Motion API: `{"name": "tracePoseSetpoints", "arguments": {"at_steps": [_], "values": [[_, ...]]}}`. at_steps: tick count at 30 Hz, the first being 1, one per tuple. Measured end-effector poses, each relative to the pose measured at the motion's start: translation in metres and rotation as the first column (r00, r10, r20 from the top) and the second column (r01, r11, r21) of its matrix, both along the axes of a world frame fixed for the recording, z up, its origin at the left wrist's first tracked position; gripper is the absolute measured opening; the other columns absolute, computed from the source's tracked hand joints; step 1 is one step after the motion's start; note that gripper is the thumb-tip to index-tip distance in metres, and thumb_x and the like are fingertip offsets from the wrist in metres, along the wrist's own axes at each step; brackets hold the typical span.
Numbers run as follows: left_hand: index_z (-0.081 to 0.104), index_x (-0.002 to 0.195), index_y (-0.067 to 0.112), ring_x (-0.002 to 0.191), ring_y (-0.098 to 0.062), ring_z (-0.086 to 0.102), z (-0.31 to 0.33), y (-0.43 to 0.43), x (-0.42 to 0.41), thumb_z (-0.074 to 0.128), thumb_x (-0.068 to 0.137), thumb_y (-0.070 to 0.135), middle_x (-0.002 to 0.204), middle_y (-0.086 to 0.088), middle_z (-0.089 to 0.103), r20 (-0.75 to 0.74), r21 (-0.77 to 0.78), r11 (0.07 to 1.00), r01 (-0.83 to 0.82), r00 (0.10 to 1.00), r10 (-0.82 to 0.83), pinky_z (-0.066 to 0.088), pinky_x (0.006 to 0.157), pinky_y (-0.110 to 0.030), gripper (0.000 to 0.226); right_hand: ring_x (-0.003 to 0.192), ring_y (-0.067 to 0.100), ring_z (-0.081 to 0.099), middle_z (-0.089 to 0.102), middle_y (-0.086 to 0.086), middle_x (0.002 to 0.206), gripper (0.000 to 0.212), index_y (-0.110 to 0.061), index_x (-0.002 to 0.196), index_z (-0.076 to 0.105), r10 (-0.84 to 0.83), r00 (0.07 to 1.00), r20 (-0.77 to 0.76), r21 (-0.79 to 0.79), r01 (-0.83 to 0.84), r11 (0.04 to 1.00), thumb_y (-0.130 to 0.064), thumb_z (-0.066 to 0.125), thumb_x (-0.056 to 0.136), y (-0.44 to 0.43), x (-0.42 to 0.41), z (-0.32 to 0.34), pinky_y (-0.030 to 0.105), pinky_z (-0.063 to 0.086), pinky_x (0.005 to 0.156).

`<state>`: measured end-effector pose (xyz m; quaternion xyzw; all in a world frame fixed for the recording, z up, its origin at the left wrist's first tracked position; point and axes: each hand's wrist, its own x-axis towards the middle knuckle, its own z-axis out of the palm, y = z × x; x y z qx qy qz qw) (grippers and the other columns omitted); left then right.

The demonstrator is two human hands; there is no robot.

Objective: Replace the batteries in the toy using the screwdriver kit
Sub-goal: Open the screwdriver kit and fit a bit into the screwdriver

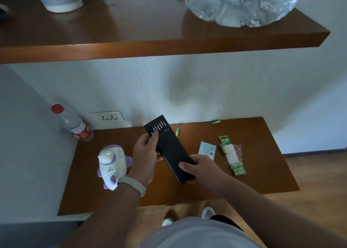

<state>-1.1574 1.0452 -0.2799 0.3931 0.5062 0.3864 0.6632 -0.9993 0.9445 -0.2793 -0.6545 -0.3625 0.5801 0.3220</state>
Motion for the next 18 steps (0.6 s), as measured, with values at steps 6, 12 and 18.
{"name": "tracePoseSetpoints", "arguments": {"at_steps": [6, 12, 18], "values": [[0.069, 0.108, 0.023, 0.098, -0.019, 0.074, 0.002, 0.005, -0.002, 0.055, 0.103, 0.025, 0.100, 0.002, 0.077, -0.011, 0.035, 0.999, 0.029, 1.000, -0.028, 0.062, 0.073, -0.035, 0.015, 0.090, 0.013, 0.070, 0.070, 0.000, 0.101, 0.020, -0.023, 0.106, 0.066, -0.033, 0.999, -0.043, 0.061, 0.035, 0.998, -0.038, 0.062, 0.094, 0.000, 0.001, 0.002, 0.021, 0.057, 0.070], [0.067, 0.109, 0.022, 0.096, -0.015, 0.074, 0.006, 0.008, 0.007, 0.053, 0.104, 0.024, 0.098, 0.003, 0.077, -0.003, 0.051, 0.998, -0.025, 1.000, 0.025, 0.061, 0.070, -0.031, 0.015, 0.094, 0.014, 0.069, 0.069, 0.000, 0.103, 0.024, -0.026, 0.109, 0.065, -0.022, 0.995, -0.096, 0.085, 0.030, 0.996, -0.043, 0.062, 0.092, 0.002, 0.006, 0.001, 0.027, 0.060, 0.074], [0.064, 0.118, 0.017, 0.104, -0.022, 0.072, -0.001, 0.009, 0.005, 0.053, 0.104, 0.025, 0.107, -0.004, 0.076, 0.013, -0.026, 0.993, -0.118, 0.993, 0.119, 0.061, 0.074, -0.035, 0.019, 0.088, 0.010, 0.070, 0.071, -0.006, 0.093, 0.023, -0.025, 0.104, 0.066, 0.011, 0.995, -0.104, 0.094, -0.001, 0.996, -0.044, 0.062, 0.091, 0.002, 0.008, -0.004, 0.027, 0.060, 0.072]]}}
